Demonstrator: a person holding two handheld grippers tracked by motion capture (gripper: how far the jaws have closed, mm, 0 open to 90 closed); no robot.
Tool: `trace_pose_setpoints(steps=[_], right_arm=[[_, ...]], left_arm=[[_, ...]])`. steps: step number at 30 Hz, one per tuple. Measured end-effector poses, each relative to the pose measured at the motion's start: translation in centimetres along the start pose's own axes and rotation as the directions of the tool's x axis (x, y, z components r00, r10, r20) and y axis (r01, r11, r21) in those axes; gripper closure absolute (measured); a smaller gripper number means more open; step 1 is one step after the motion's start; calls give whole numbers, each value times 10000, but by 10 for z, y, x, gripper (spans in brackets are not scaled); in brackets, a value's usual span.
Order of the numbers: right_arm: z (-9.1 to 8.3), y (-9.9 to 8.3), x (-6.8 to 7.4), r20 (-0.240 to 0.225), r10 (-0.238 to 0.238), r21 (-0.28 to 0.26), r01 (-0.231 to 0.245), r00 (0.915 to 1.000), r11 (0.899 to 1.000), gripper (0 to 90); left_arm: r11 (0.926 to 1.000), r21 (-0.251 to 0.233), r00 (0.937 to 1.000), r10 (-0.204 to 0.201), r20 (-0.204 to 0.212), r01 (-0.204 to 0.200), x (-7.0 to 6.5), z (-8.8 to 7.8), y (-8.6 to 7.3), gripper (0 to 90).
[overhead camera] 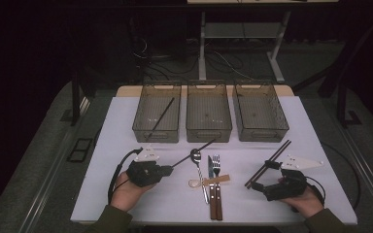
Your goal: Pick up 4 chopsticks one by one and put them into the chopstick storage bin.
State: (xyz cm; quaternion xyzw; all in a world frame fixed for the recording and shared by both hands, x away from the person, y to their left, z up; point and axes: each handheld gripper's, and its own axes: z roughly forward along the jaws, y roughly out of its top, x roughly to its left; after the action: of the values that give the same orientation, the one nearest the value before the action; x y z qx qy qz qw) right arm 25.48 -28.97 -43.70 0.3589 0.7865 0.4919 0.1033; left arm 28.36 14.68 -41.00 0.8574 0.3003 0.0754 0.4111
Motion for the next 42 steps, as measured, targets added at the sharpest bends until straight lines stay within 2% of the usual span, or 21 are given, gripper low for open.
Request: trace_pose_setpoints(steps=[3,6,9,23,33,42], right_arm=[[0,0,0,-1,-4,0,4,10000,10000,7],[0,0,0,0,-7,2,7,10000,10000,7],[0,0,0,1,-6,-7,6,10000,10000,6],[0,0,0,-7,-39,7,39,10000,10000,7],[1,0,0,-4,-27,20,27,10000,10000,7],[1,0,0,3,-14,43,14,10000,10000,7]], left_arm=[[10000,34,10000,14,-81,-14,3,-2,-1,851],[9999,-89,9998,-143,-129,142,5,-4,-2,851],[9999,-84,9998,-87,-192,86,7,-7,-2,851],[9978,-404,9967,-543,-605,519,21,-20,-7,851],[9936,-675,9909,-964,-945,902,33,-29,-12,851],[9926,-741,9869,-1052,-1222,967,40,-33,-13,851]])
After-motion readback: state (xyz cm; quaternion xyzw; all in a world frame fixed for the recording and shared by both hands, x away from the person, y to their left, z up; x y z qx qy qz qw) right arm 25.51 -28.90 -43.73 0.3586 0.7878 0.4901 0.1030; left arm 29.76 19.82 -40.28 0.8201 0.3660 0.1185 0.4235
